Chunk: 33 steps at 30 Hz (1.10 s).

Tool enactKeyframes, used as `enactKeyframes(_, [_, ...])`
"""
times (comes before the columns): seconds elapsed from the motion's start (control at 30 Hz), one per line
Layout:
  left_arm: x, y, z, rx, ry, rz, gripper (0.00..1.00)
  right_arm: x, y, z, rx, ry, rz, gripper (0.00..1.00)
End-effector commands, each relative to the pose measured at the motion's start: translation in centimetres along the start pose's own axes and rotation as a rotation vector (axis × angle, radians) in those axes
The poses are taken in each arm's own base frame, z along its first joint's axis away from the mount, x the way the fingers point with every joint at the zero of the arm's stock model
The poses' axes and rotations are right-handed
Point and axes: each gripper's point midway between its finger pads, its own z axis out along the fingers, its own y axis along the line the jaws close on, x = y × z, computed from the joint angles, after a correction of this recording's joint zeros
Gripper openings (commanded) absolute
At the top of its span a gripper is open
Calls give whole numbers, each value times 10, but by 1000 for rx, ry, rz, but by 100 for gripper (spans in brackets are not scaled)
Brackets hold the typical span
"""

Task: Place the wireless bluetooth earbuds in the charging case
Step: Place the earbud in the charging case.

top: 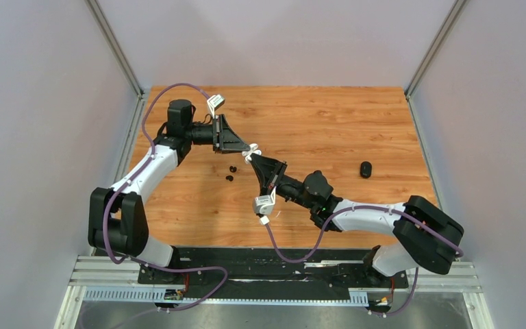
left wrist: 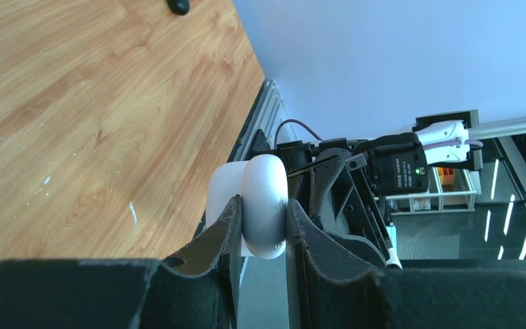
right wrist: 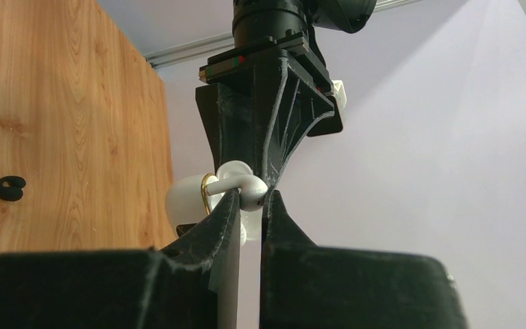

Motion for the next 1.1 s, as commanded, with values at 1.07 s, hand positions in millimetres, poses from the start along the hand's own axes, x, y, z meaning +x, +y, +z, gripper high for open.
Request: enactKeyframes(1.07, [-1,-19,-1,63,6,15,0,16,11,12,-121,100,-70,11])
